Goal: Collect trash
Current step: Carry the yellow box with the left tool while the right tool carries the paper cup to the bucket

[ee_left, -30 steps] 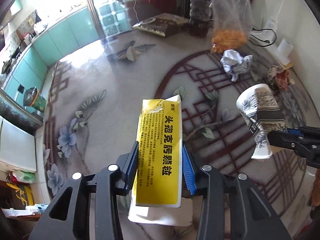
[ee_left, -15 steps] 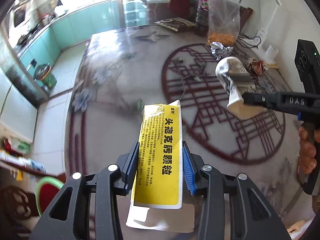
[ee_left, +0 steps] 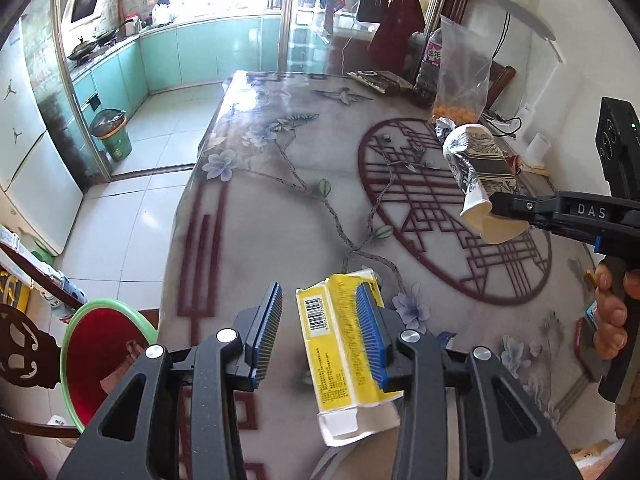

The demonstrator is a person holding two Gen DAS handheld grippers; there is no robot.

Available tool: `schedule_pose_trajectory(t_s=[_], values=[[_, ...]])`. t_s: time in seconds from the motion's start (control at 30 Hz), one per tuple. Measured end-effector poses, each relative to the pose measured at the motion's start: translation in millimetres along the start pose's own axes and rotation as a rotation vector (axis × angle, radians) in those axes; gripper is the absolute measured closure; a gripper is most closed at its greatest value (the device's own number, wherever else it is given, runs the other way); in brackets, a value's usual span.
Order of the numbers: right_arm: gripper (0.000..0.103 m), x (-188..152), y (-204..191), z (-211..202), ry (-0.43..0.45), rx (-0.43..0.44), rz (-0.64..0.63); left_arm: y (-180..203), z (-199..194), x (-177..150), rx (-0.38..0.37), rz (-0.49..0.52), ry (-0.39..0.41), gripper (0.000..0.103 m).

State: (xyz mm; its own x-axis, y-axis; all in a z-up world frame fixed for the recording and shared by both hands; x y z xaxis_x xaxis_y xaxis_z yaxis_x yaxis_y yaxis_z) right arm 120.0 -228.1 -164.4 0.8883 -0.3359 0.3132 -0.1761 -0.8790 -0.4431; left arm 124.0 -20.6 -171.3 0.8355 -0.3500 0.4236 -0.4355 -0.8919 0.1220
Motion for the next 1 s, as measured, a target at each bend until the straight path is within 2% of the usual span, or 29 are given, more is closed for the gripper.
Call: schedule_pose_trajectory(t_s=[0.07, 0.13, 0.17, 0.27, 0.33, 0.6, 0.67, 0.73, 0.87, 1.0], values=[[0.084, -6.0, -7.1, 0.8, 0.000, -0.009, -0.002, -5.2, 3.0, -6.9, -0.022, 0.004, -0.028, 0.068], [0.084, -12.1, -12.3, 2.2, -0.002, -0.015, 0.005, -7.4, 9.3, -11.1, -0.050, -0.001, -0.065, 0.060], [0.084, -15.2, -14.5, 3.3, -0.003, -0.020, 0.009, -8.3, 11.5, -12.8, -0.065, -0.004, -0.071, 0.050], [0.084, -24.1, -17.8, 5.2, -0.008, -0.039, 0.021, -3.9, 19.5, -15.3, -0.124, 0.002, -0.094, 0.042], [0.084, -29.2, -16.3, 5.3, -0.011, -0.053, 0.035, 3.2, 33.6, -17.1, -0.153, 0.020, -0.122, 0.034], [0.084, -45.1, 4.3, -14.1, 0.023, -0.095, 0.115, 21.4, 93.3, -27.9, -0.194, 0.025, -0.272, 0.032], [0.084, -49.1, 10.3, -17.5, 0.030, -0.100, 0.136, 26.8, 97.1, -31.0, -0.160, 0.072, -0.263, 0.035], [0.084, -53.5, 17.5, -20.3, 0.034, -0.105, 0.163, 29.3, 100.6, -34.6, -0.143, 0.098, -0.278, 0.067], [0.084, -58.1, 26.3, -25.8, 0.048, -0.114, 0.196, 29.9, 94.8, -29.1, -0.163, 0.115, -0.275, 0.072], [0.084, -57.1, 23.2, -30.3, 0.065, -0.119, 0.196, 30.6, 78.3, -21.1, -0.166, 0.161, -0.231, 0.073]])
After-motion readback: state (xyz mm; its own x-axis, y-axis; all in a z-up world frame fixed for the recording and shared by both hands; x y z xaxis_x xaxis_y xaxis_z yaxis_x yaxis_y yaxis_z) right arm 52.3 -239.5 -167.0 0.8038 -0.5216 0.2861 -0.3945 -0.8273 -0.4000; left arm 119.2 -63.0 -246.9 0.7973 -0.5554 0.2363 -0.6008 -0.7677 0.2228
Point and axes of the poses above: each gripper's, at about its wrist camera, not at the fingertips, and z roughly the way its jaws point, y to its right, x to its top, the point moved 7 cm from there along z, roughly the way its jaws point, and after that the axes turned 9 degrees about -y, right-handed, at the moved point
